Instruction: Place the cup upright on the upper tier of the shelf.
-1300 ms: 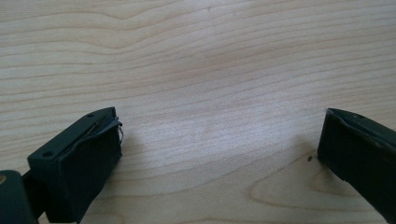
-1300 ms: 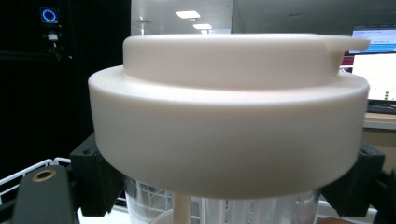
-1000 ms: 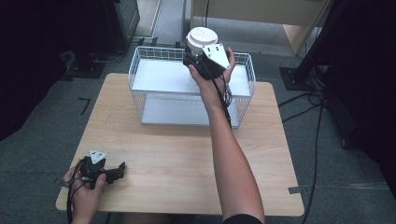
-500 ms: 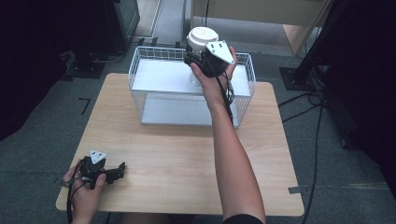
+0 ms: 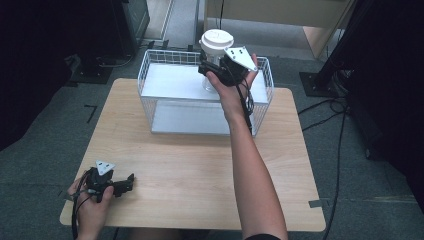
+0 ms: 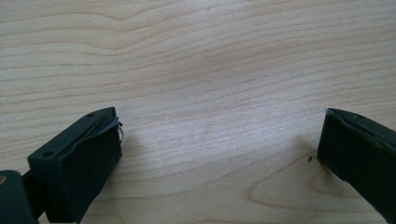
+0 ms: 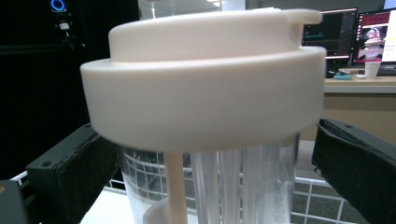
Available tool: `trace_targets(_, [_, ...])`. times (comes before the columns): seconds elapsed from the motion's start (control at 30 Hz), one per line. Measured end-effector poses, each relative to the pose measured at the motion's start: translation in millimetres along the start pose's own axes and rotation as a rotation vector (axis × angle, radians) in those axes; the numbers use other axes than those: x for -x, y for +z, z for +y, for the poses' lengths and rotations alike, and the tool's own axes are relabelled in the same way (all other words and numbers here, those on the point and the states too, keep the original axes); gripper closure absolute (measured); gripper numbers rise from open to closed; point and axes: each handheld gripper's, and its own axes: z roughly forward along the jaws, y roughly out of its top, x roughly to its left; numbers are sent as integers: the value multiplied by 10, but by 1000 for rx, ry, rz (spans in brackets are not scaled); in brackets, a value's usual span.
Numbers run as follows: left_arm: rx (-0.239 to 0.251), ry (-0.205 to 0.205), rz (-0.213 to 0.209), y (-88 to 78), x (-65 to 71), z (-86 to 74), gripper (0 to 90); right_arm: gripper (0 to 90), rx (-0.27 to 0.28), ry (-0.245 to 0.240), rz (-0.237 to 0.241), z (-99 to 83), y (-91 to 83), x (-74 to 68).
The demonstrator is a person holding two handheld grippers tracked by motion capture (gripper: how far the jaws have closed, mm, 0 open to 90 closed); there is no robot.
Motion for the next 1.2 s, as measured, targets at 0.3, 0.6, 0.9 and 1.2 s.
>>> trace_targets(0.3, [-1, 2, 0, 2, 1, 3, 0, 5, 10, -1, 11, -54, -178, 43])
trace_targets(0.6, [-2, 2, 0, 2, 2, 3, 0, 5, -7, -14, 16, -224, -384, 104])
trace_targets(0.9, [-2, 3, 0, 2, 0, 3, 0, 5, -19, -21, 40, -416, -616, 110])
trace_targets(1.2, [-2, 3, 0, 2, 1, 3, 0, 5, -24, -20, 45, -560, -827, 154])
